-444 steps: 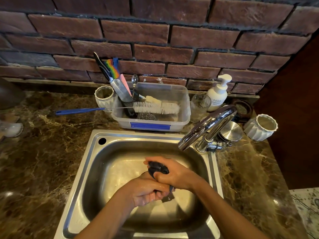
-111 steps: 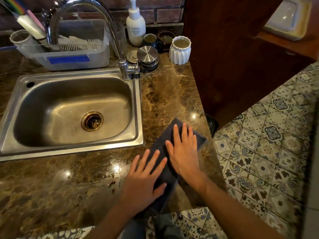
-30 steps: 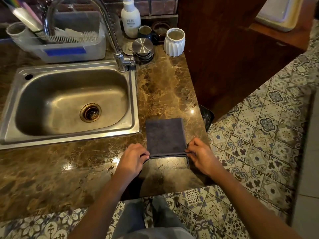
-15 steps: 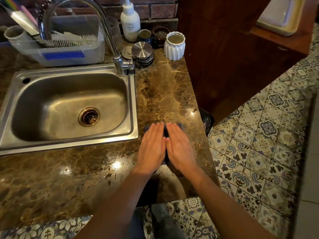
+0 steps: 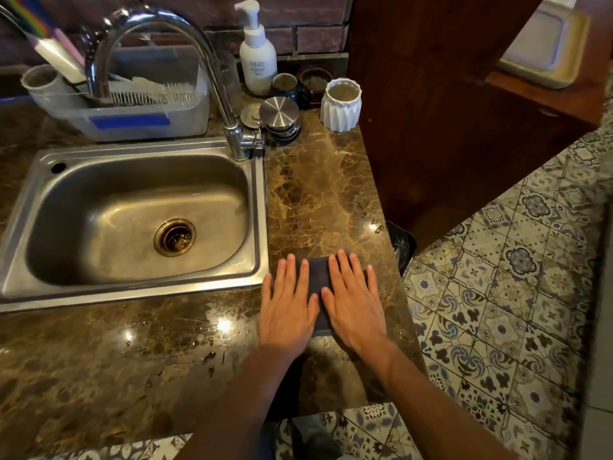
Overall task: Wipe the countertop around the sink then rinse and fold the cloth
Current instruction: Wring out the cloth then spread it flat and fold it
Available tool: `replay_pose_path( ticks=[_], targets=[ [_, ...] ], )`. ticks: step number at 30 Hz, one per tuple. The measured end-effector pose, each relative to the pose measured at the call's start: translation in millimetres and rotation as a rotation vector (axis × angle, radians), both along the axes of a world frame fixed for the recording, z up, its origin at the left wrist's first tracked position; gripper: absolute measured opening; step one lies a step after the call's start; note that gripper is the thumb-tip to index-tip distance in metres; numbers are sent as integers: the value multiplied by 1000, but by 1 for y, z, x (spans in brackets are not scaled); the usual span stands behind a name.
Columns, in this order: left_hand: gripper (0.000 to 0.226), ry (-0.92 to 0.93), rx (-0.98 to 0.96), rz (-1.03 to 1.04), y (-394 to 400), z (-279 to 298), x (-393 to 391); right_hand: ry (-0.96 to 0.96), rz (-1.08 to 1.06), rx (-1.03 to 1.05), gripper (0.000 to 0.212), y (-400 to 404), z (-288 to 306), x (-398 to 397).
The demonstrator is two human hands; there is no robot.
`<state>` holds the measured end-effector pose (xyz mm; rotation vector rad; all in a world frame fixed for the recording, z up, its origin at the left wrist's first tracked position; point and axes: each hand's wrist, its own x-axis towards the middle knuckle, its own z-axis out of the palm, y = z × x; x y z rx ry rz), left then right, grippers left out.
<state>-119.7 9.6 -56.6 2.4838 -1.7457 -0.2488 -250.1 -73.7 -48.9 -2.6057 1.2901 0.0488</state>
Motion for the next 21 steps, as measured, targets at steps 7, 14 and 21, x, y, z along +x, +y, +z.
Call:
replay_pose_path(
  ticks=[7,14,21],
  targets=[
    [64,3,19,-38,-5,-3,8,26,36,-24,61,-5,-6,1],
    [61,-22,-6,-39,-59,-4,46,12,34,-10,61,-60,-7,32],
    [60,-76,-20,-62,-100,-10,70,-8,23,-22,60,-98,-11,52]
  ],
)
